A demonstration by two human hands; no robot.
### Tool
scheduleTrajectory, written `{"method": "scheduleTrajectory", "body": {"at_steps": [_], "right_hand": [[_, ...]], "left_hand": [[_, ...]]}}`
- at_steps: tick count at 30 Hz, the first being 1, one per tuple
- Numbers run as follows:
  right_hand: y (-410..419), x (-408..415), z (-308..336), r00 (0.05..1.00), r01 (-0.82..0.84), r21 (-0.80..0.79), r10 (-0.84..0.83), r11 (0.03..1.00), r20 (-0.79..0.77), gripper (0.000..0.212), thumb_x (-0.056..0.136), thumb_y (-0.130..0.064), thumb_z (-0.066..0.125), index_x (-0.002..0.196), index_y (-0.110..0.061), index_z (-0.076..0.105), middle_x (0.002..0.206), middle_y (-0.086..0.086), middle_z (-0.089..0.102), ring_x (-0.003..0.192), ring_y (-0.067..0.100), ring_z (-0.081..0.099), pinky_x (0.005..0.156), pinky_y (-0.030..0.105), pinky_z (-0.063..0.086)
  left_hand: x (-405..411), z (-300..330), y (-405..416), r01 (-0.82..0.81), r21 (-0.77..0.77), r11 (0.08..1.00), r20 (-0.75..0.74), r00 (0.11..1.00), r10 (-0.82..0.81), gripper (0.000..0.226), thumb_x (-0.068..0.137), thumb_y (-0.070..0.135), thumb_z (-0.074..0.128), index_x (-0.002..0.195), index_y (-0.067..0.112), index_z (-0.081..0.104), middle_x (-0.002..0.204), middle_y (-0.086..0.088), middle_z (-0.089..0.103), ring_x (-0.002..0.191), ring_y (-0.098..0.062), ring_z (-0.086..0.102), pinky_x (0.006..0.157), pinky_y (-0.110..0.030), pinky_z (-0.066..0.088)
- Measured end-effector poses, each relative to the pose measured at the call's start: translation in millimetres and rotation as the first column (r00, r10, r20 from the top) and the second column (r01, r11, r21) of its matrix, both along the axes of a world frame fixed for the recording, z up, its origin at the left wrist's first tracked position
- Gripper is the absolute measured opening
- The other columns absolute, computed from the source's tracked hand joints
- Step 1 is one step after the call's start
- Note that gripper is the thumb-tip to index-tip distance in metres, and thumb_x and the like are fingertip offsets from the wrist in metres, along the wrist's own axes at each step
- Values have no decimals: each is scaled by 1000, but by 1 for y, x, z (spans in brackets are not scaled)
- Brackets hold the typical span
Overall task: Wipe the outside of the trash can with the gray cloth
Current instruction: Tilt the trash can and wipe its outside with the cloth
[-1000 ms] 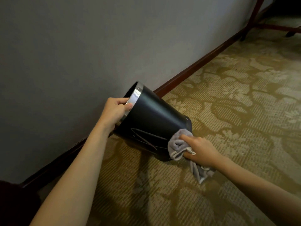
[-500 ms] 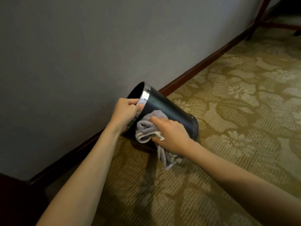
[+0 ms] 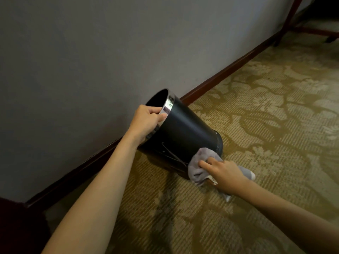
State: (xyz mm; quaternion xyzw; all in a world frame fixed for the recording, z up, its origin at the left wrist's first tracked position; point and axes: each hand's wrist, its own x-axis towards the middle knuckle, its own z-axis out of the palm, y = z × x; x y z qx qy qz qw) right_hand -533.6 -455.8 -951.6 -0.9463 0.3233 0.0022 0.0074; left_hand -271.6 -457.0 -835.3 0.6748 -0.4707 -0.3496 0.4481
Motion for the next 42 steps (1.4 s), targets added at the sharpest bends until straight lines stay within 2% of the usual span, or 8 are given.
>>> {"method": "scheduleTrajectory", "body": {"at_steps": [7,14,18,23,28,32,37,42], "right_hand": [[-4,-11,-1,993,119,76,-118,990,-26,44,90,-45,49,130,-28,38,122,-2,52,88,24,64,68,39,53],[19,67,41,977,-19,-20,23,1000,211,41,88,-30,56,124,-22,37,107,3,54,76,27,61,54,41,50],[25,79,38,967,-46,-35,53,998,251,52,82,-18,64,119,-23,28,98,5,53,67,24,56,43,34,42],[23,53,15,982,-119,-186,143,975,121,54,59,-25,80,106,-21,54,82,-1,60,53,13,56,42,21,25],[12,1,-20,993,-113,31,113,993,-30,48,76,-30,69,117,-22,46,102,1,60,77,16,63,54,26,48],[4,-23,-26,990,35,111,-19,993,-139,46,92,-28,50,135,-23,33,125,2,47,99,20,58,73,34,52],[9,-1,0,997,53,94,-48,994,-56,37,92,-31,47,127,-22,37,115,2,48,83,23,61,63,38,52],[10,45,36,988,-12,-5,12,1000,151,37,90,-32,54,123,-18,48,106,4,53,75,27,62,57,43,53]], "left_hand": [[4,-6,-4,-17,-1,1000,7,1000,17,20,90,12,63,91,30,72,68,30,69,68,19,61,61,-11,38],[-14,-5,-8,-5,-15,1000,87,996,6,15,88,20,66,95,28,76,92,9,75,93,-14,68,81,-33,53],[-18,-7,-9,30,-23,999,108,994,-27,16,87,21,66,83,33,76,89,10,75,91,-9,67,80,-32,53],[-18,-7,-11,24,-16,1000,88,996,-23,19,87,20,67,79,36,74,81,21,71,87,-2,64,68,-20,45],[-12,-5,-12,20,-10,1000,42,999,-20,29,86,15,68,71,40,75,79,18,74,92,-9,69,75,-24,49],[-11,-5,-13,4,-9,1000,21,1000,-4,17,87,14,67,88,30,73,73,24,71,88,-2,65,68,-17,43],[-10,-4,-12,0,-12,1000,11,1000,0,17,88,14,66,97,26,73,84,20,72,89,-1,64,64,-14,42],[-13,-2,-7,39,-29,999,36,999,-38,25,88,15,67,78,37,74,72,25,72,81,4,68,57,-7,46]]}}
